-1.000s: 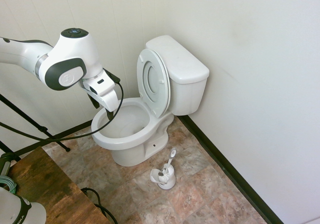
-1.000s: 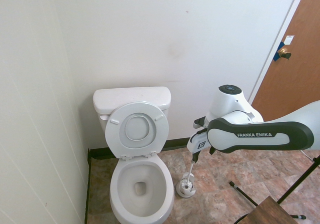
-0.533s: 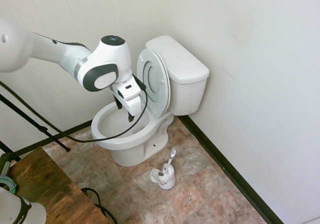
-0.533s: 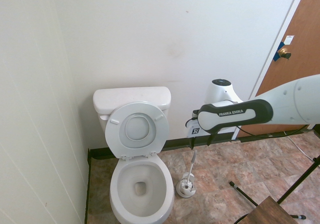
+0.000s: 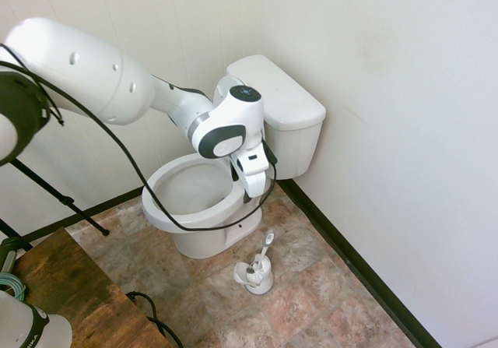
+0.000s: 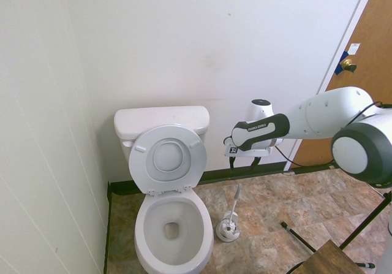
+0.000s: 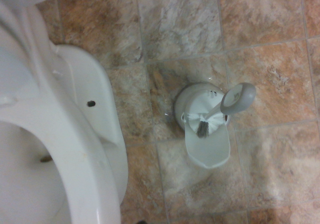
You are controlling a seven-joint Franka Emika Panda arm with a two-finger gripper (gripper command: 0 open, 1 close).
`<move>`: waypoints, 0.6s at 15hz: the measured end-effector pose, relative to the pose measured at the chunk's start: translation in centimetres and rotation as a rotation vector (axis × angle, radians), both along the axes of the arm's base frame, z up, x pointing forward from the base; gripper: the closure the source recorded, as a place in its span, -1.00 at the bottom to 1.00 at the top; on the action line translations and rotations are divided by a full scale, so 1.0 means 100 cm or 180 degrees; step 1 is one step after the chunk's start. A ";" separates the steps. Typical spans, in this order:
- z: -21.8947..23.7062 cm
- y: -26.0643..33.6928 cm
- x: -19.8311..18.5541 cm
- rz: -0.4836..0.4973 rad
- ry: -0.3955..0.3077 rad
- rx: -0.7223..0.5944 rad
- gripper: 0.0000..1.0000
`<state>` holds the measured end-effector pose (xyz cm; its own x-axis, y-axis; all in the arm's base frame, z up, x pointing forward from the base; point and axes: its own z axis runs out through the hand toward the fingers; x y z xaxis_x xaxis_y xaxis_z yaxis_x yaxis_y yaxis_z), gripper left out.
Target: Clean the toilet
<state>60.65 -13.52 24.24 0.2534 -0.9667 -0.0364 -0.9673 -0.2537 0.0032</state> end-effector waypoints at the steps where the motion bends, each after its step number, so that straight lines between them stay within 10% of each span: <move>1: -0.013 -0.007 0.007 -0.0048 0.0035 -0.0007 -1.00; 9: -0.145 -0.068 0.036 -0.0404 0.0399 0.0076 -1.00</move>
